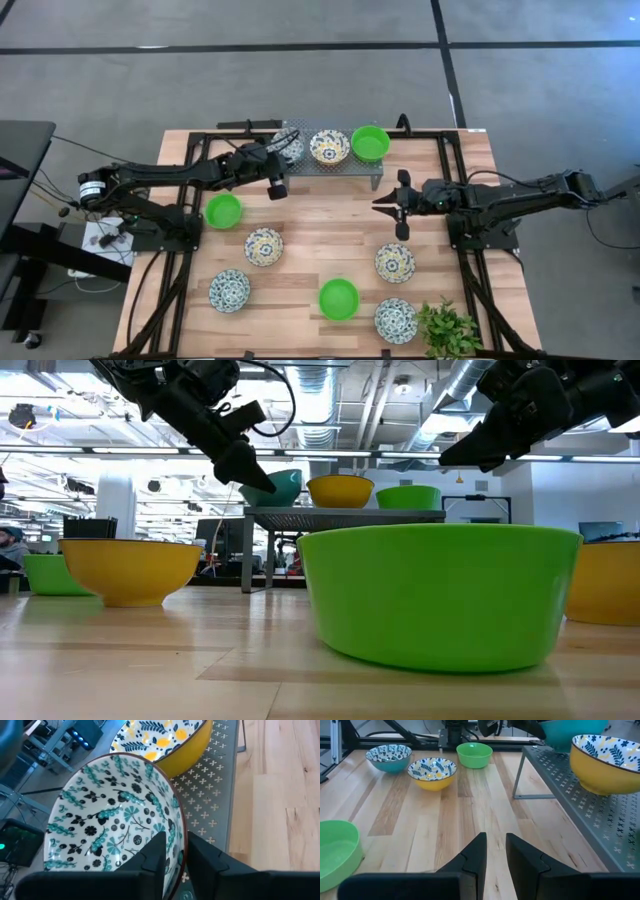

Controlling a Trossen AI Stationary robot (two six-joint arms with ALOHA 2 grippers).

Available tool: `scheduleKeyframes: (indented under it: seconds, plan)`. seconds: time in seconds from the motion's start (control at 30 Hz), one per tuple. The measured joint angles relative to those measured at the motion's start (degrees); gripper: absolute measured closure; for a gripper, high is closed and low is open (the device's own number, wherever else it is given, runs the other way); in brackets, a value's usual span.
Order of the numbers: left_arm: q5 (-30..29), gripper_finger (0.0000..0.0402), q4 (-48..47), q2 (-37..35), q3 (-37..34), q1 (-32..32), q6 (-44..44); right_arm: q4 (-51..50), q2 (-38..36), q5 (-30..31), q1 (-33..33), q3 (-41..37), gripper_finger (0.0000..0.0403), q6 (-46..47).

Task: Pick & Place Mini bowls
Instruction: Put the blue patterned bowl on the shelf

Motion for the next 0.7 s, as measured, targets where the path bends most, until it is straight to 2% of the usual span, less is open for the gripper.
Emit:
scheduleKeyframes:
  seconds: [0.27,0.7]
  plan:
    - [-4.8,0.031,0.6,0.0,0.0,0.1,0.0,0.0,0.0,0.0,0.0,0.0,0.0335,0.0]
    - [-2.1,0.0291,0.9,0.0,0.0,0.3,0.0,0.0,0.0,-0.1,0.0,0.0,0.0335,0.0]
